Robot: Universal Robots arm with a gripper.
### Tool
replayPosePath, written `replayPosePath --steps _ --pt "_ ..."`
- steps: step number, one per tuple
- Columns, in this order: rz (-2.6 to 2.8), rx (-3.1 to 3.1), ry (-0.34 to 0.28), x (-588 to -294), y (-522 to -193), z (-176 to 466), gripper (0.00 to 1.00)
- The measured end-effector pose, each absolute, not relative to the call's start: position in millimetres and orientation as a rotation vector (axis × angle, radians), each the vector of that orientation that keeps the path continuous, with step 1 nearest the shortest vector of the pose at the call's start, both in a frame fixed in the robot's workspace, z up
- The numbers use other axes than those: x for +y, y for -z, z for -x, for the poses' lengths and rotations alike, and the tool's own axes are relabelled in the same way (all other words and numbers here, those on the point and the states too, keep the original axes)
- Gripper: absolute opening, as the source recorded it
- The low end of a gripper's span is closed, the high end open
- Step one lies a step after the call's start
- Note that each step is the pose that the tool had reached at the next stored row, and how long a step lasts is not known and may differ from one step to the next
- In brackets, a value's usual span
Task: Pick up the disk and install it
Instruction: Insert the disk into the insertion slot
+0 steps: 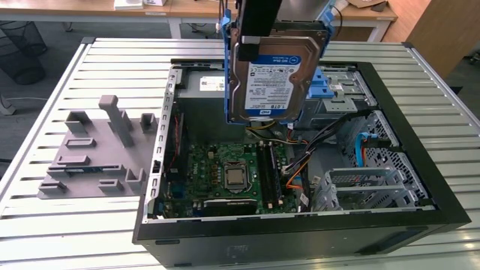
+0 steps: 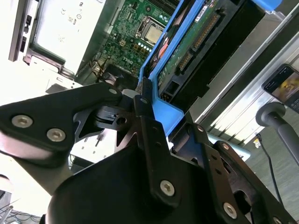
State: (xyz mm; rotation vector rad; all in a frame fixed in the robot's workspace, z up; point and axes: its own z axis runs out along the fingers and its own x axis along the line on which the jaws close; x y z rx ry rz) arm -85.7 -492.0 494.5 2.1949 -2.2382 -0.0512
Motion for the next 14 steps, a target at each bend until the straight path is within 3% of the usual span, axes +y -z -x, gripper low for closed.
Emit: replayPosePath --steps 14 --pt "-2.195 -2.238 0.051 -525 -494 86 0.37"
